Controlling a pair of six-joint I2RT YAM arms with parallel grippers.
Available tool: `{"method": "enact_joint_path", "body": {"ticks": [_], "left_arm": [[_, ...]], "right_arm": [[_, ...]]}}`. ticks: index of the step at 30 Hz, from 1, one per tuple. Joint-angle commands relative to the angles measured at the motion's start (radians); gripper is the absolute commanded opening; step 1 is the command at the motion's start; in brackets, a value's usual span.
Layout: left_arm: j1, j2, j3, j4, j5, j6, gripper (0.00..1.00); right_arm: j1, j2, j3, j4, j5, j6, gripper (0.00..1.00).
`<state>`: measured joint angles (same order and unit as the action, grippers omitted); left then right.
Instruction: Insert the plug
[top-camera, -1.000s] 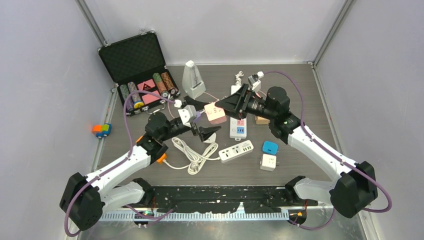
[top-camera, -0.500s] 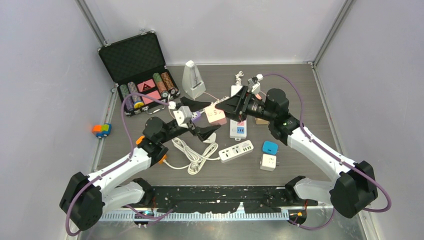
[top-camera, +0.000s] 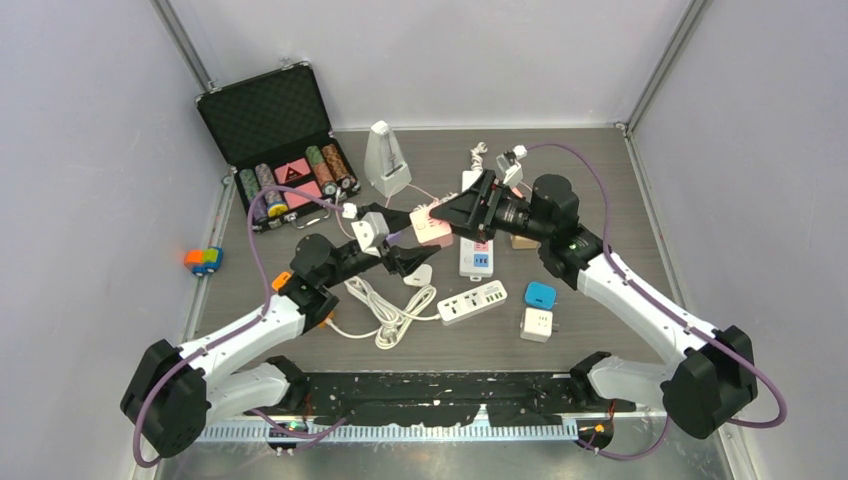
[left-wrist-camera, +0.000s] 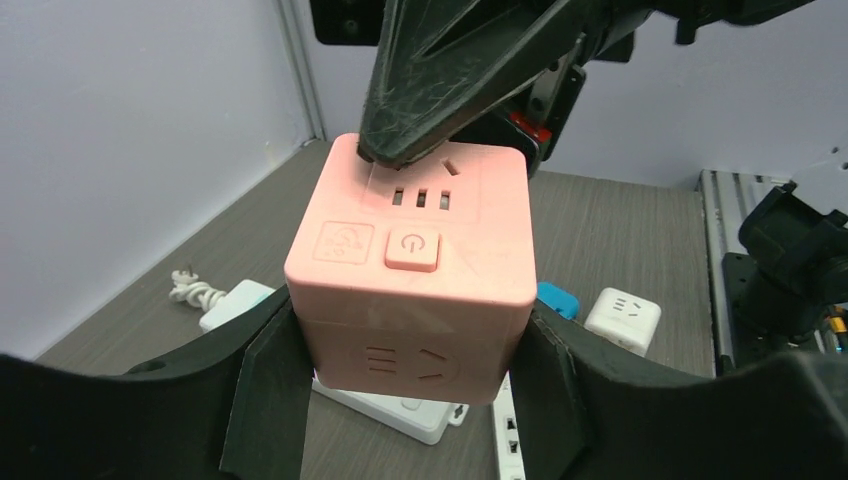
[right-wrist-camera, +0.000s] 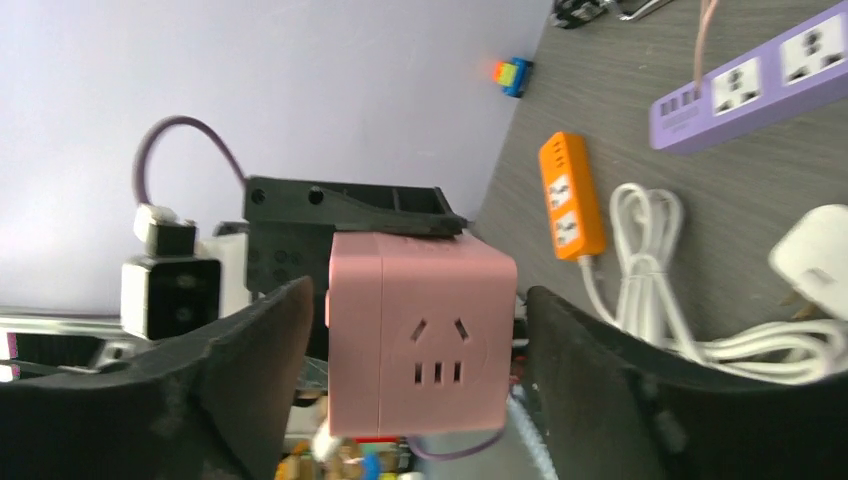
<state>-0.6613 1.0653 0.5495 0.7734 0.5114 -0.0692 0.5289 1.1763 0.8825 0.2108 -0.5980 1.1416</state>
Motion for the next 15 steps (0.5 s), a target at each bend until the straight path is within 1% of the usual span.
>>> {"method": "enact_joint_path", "body": {"ticks": [1, 2, 3, 5, 9, 11, 15], "left_arm": [[0.001, -0.012, 0.031, 0.006, -0.073, 0.087, 0.0], [0.001, -0.018, 0.029, -0.015, -0.078, 0.114, 0.0], [0.0, -0.025, 0.031, -0.04, -0.085, 0.141, 0.0], [0.001, -0.038, 0.044, -0.107, -0.096, 0.197, 0.0], [0.001, -0.033, 0.088, -0.252, -0.094, 0.302, 0.0], [0.0, -0.026, 0.107, -0.298, -0.088, 0.339, 0.0], [-0.001, -0.009, 0.147, -0.37, -0.061, 0.388, 0.0]], "right_arm": [[0.01, -0.058, 0.107, -0.266, 0.102, -0.276, 0.94], [0.01, -0.069, 0.121, -0.313, 0.136, -0.312, 0.97], [0.01, -0.077, 0.151, -0.392, 0.2, -0.382, 0.98], [0.01, -0.099, 0.19, -0.48, 0.285, -0.463, 0.96], [0.032, -0.122, 0.26, -0.588, 0.396, -0.563, 0.96], [0.07, -0.116, 0.296, -0.633, 0.46, -0.602, 0.96], [0.209, -0.069, 0.365, -0.714, 0.624, -0.654, 0.96]]}}
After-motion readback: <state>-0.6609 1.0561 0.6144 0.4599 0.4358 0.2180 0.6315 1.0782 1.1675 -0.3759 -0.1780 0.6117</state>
